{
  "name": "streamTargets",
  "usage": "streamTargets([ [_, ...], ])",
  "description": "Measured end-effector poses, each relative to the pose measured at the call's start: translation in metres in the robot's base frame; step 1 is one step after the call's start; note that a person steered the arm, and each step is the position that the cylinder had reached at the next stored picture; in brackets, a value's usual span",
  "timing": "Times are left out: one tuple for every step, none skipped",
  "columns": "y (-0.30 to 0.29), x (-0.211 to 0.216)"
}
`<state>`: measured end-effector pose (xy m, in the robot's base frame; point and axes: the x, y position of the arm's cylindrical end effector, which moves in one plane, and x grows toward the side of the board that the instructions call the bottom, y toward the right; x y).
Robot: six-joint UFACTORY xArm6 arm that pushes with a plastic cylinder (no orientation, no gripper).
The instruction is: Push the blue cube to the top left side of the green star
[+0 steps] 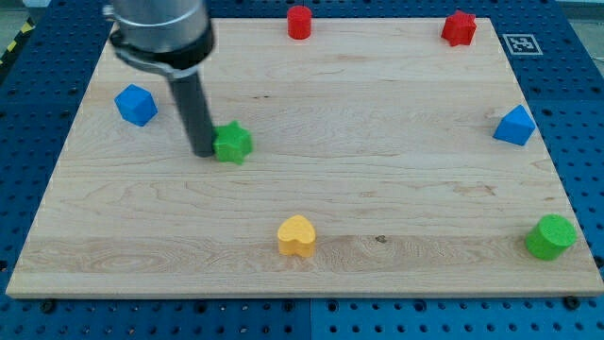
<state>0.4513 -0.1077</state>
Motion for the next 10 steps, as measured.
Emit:
streamTargets([
  [0.045,0.000],
  [0.038,0.000],
  [0.001,0.000],
  [-0.048,-0.004],
  [-0.097,-0.027],
  [-0.121,-0.066],
  [-0.139,-0.074],
  [-0.187,-0.072],
  [-0.196,-0.086],
  [-0.191,-0.110],
])
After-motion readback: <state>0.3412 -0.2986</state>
